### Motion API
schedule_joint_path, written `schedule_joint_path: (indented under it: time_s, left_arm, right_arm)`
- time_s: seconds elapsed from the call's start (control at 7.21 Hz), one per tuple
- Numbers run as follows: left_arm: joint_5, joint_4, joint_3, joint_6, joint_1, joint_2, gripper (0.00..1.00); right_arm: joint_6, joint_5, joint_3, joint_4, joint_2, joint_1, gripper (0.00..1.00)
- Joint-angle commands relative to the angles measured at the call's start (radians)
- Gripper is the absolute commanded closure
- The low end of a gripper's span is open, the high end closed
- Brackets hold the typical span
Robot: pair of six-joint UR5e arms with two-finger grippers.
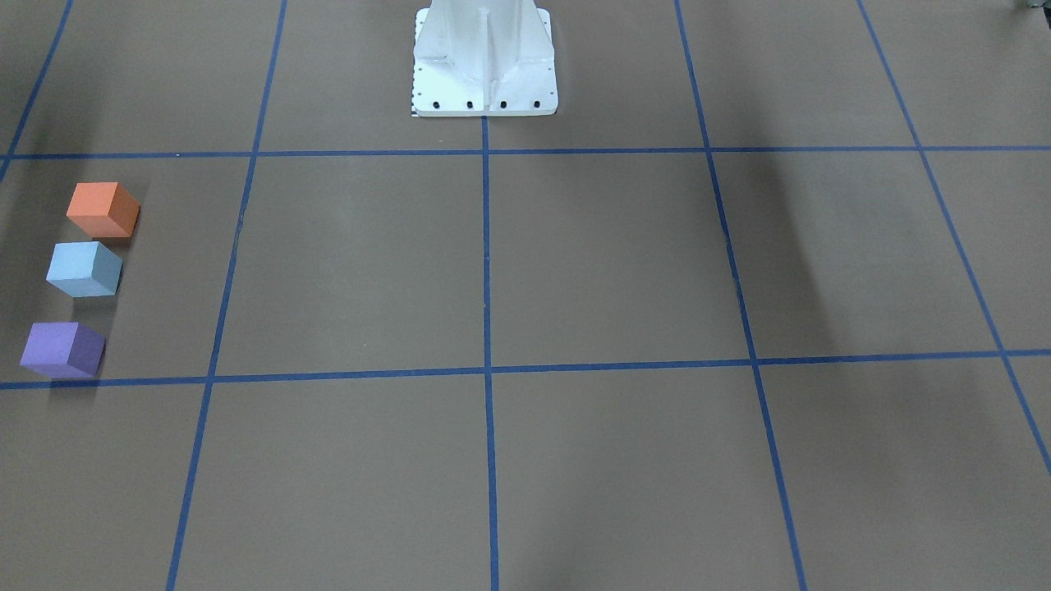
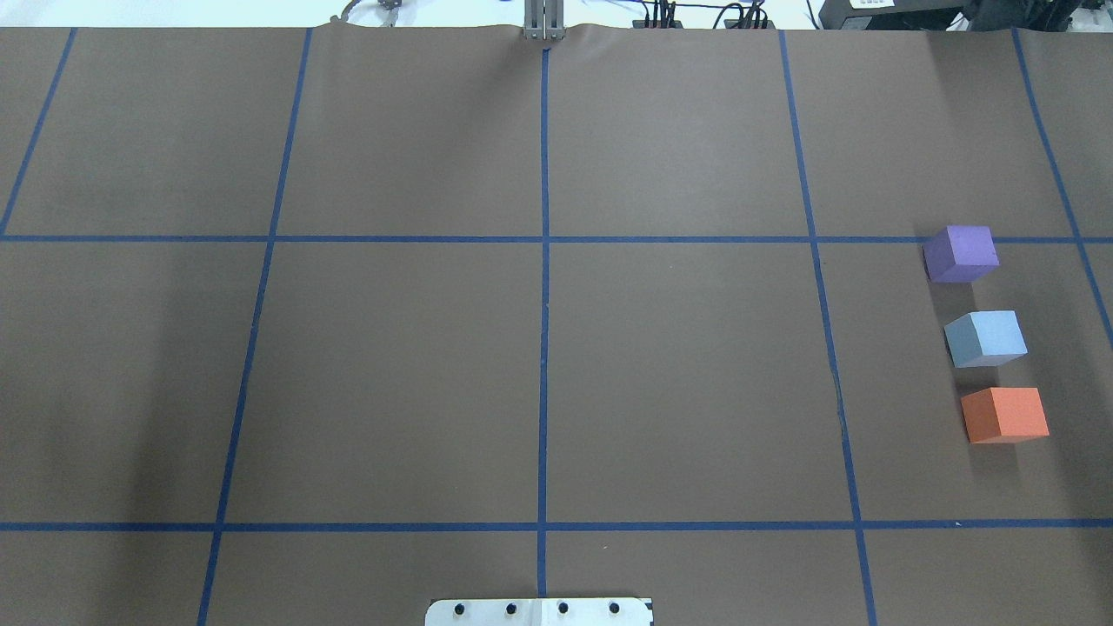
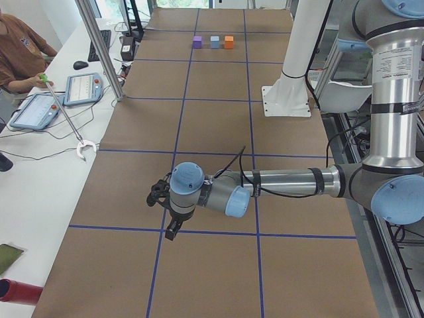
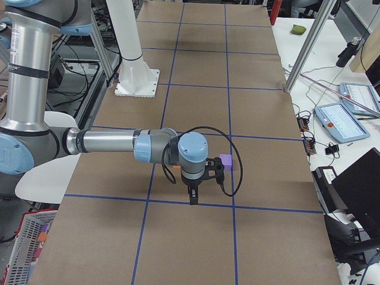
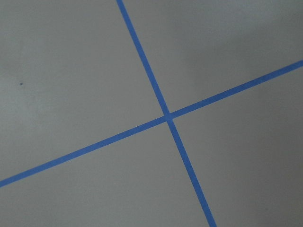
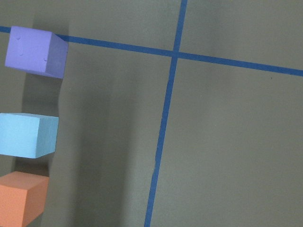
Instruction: Place blue block between orange and purple blocks
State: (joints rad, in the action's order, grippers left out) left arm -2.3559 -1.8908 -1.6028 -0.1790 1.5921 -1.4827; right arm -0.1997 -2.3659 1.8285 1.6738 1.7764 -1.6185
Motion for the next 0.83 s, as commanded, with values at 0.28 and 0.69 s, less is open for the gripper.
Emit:
schedule_joint_path:
  time_s: [0.28, 0.69]
  left_arm:
    - [0.094, 0.171, -0.103, -0.001, 0.011, 0.005, 0.00]
    - [0.095, 0.168, -0.106, 0.006, -0.030, 0.027, 0.00]
  right_arm:
    - [0.011, 0.002, 0.011, 0.000, 0.015, -0.003, 0.00]
    - [0.011, 0.005, 0.011, 0.000, 0.014, -0.003, 0.00]
